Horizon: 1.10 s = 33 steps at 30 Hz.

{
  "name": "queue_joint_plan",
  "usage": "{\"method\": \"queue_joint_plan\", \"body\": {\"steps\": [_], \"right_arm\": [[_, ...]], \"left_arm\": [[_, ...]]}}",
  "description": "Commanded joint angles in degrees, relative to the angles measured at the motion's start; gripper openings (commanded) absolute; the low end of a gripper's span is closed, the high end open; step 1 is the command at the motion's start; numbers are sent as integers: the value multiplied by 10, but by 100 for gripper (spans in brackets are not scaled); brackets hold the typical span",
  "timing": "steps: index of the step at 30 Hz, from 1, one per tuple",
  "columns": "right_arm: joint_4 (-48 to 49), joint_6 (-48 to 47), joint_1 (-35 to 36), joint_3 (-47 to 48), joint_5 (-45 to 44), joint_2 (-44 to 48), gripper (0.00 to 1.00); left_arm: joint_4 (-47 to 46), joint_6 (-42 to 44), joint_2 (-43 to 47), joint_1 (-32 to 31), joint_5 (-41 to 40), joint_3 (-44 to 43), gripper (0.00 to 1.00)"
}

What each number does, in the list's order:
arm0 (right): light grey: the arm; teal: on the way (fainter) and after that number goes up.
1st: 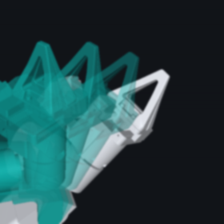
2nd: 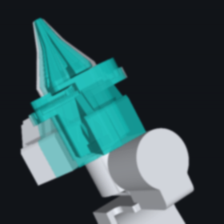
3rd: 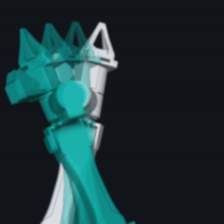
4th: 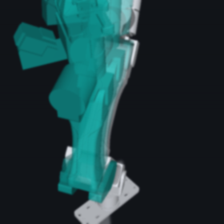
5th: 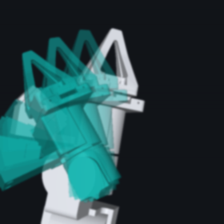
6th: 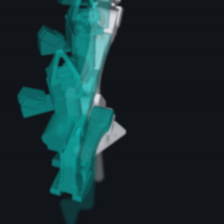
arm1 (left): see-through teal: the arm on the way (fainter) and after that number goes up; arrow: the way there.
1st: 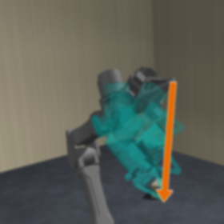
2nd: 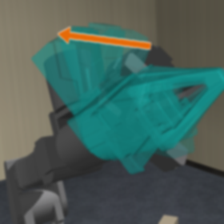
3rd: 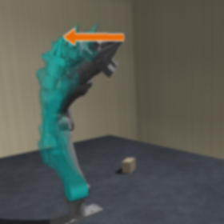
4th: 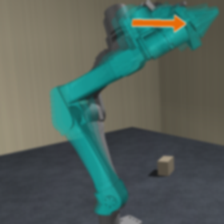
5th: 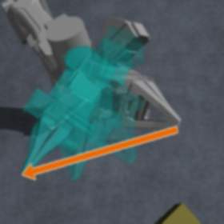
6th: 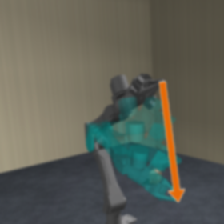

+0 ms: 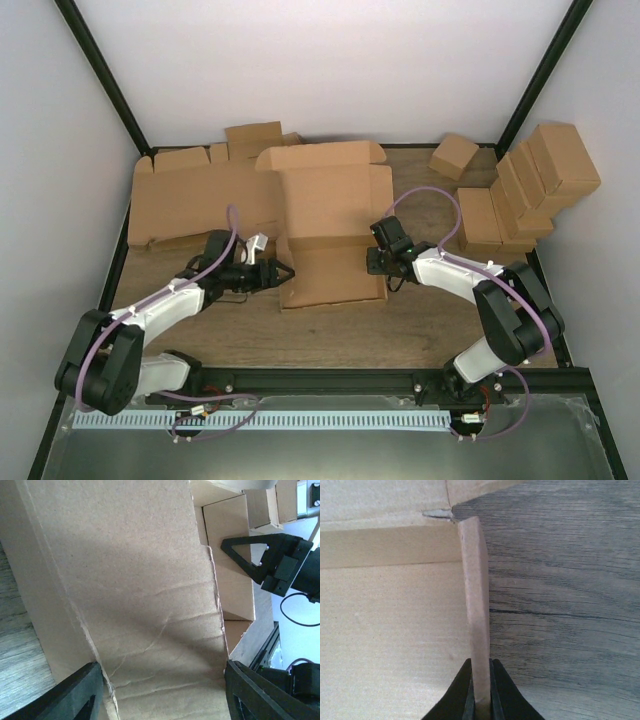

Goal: Fold the paper box

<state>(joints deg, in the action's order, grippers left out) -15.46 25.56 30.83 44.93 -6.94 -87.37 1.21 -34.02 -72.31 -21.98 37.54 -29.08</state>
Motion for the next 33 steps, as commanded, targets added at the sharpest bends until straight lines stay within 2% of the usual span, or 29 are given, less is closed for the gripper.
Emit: {"method": "queue_joint_plan", "body": {"steps": [1, 6, 14, 23, 27, 30, 33], "right_arm": [[15, 9, 5, 6, 6, 9, 1], [18, 9, 5, 4, 7, 11, 1], [18, 7, 5, 4, 7, 11, 1], [5, -8, 5, 4, -18, 38, 18], [-8, -18, 4, 2, -35, 50, 20], [-10, -22, 5, -3, -32, 52, 24], [-4, -20, 4, -10, -20, 52, 33]], "left_arm": [[105, 31, -24, -3, -76, 2, 64], [102, 26, -43, -11, -81, 9, 60], [110, 26, -77, -39, -110, 0, 63], [169, 29, -76, -72, -176, -35, 66], [194, 28, -62, -76, -194, -49, 67], [216, 28, -43, -76, -209, -58, 75], [224, 21, -30, -76, -228, -59, 84]]}}
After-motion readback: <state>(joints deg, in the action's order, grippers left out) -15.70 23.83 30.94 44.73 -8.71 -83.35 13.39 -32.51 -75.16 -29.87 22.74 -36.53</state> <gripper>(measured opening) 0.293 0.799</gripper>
